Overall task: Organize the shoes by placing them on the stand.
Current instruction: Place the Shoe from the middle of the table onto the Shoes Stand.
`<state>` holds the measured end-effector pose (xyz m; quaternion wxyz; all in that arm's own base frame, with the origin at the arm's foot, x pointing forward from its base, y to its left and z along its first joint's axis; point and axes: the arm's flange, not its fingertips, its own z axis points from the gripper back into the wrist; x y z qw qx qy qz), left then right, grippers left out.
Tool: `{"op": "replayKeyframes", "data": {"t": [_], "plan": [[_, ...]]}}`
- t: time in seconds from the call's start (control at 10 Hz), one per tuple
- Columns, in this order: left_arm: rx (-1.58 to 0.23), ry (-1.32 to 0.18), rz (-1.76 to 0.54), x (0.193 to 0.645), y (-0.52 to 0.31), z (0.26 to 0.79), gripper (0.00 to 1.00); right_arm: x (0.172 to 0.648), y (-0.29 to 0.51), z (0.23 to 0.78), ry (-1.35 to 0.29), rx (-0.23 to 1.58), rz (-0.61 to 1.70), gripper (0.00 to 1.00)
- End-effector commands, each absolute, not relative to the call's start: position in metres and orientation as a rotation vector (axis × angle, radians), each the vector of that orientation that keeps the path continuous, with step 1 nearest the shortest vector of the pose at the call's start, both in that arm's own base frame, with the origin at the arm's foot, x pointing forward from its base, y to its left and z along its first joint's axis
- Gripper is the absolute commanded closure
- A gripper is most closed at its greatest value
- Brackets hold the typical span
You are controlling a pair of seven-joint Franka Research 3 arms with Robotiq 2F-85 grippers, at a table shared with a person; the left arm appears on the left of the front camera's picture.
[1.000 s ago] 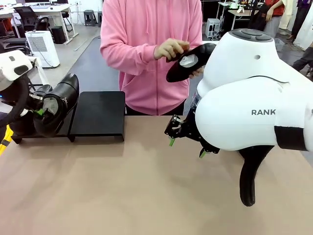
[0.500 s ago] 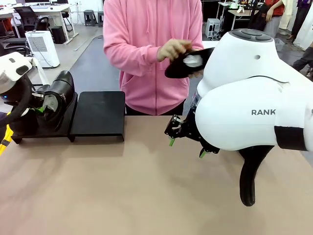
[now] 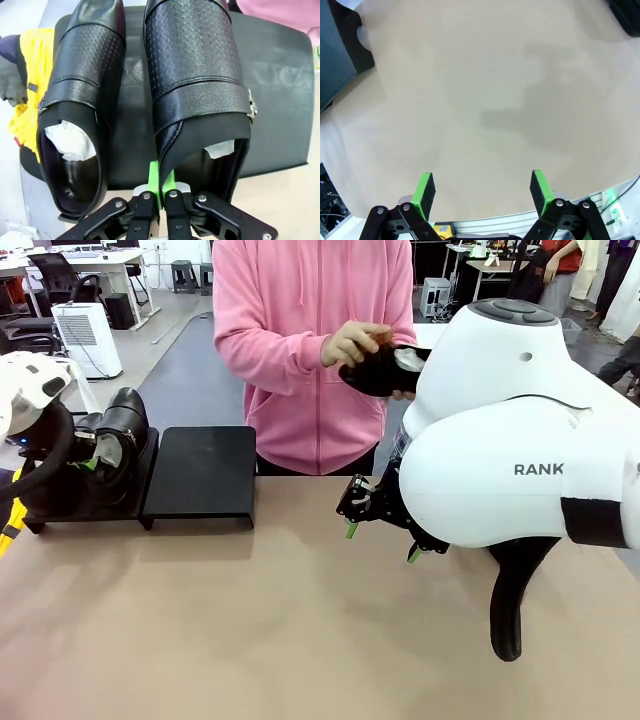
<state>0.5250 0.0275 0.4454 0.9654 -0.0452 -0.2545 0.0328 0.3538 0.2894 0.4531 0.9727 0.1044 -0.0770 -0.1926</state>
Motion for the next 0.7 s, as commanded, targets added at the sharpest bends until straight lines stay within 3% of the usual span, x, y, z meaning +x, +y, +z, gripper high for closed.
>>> {"op": "replayKeyframes", "data": {"t": [0.0,0.4,0.6], "plan": [[-0.097,-0.536,0.086,0.530,0.033,0.449,1.00,0.357,0.291,0.455,-0.150,0.240,-0.371,0.00],[-0.100,-0.497,0.103,0.528,0.035,0.438,0.96,0.357,0.291,0.455,-0.150,0.240,-0.371,0.00],[-0.091,-0.486,0.108,0.529,0.037,0.437,0.58,0.357,0.291,0.455,-0.150,0.240,-0.371,0.00]]}}
